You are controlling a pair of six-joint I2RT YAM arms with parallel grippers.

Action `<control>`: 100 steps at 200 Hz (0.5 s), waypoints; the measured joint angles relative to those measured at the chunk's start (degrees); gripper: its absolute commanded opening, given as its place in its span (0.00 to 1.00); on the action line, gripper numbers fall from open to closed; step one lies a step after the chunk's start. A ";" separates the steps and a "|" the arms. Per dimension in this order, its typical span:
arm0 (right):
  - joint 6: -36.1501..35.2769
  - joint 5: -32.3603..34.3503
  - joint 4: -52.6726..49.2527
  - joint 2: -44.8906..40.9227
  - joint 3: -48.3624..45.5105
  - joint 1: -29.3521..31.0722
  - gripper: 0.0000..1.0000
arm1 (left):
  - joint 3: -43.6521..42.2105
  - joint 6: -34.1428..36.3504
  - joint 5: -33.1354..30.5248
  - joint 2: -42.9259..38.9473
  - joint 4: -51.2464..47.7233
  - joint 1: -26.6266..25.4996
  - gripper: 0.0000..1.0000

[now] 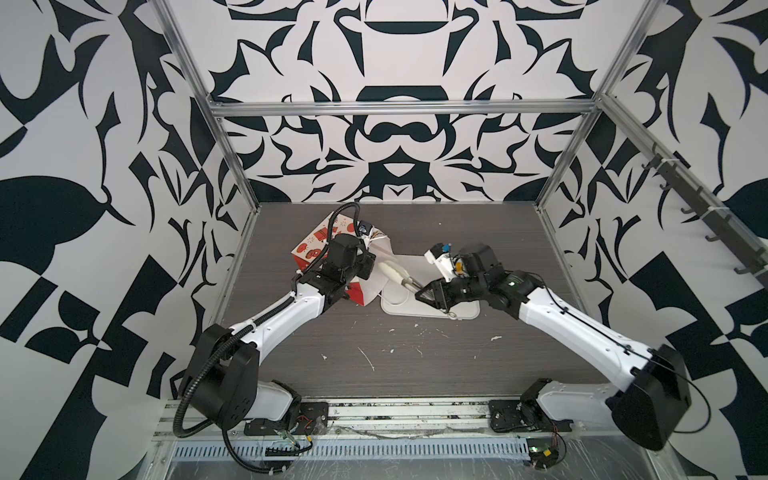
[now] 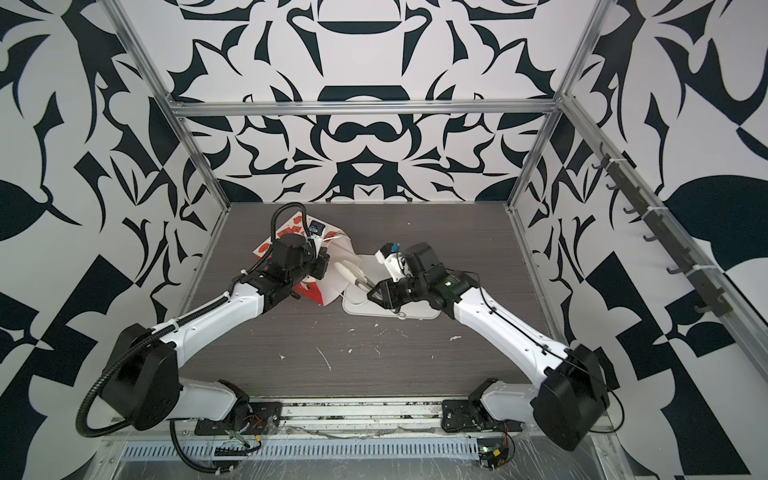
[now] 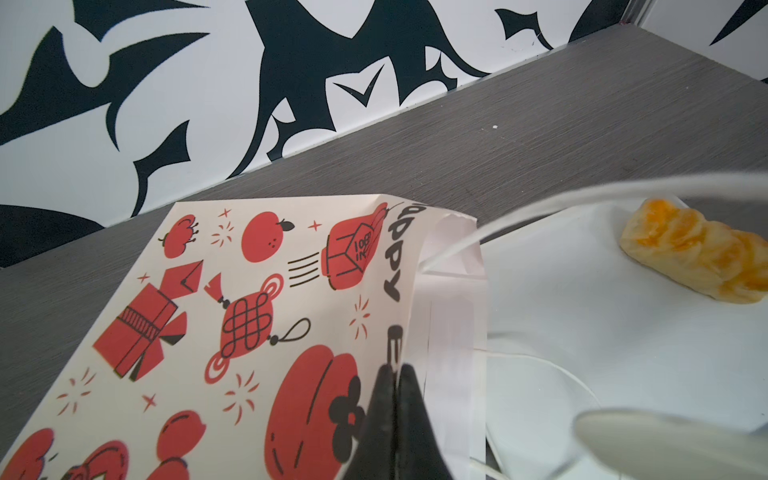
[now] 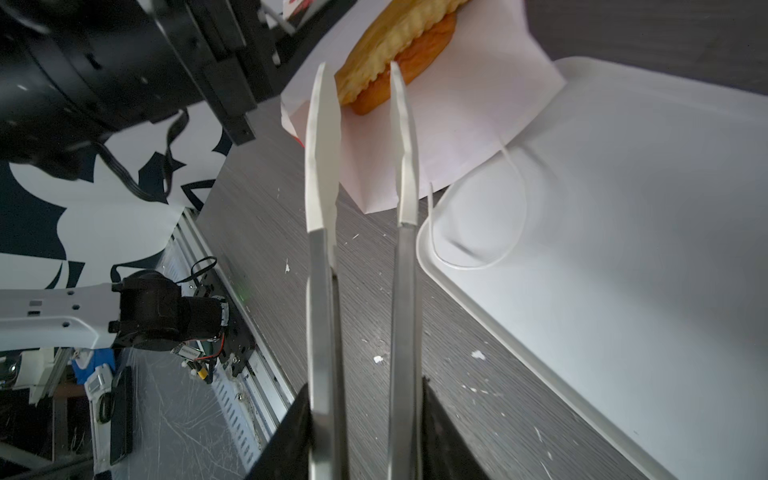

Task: Take the fake bread out of the paper bag
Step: 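Move the open tongs with the right gripper back into the bag mouth, then close the tongs on the yellow bread inside the bag with the right gripper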

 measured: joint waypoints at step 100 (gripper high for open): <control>11.61 -0.24 17.73 19.45 4.02 2.14 0.42 | 0.04 7.34 3.17 -4.39 -3.61 0.44 0.00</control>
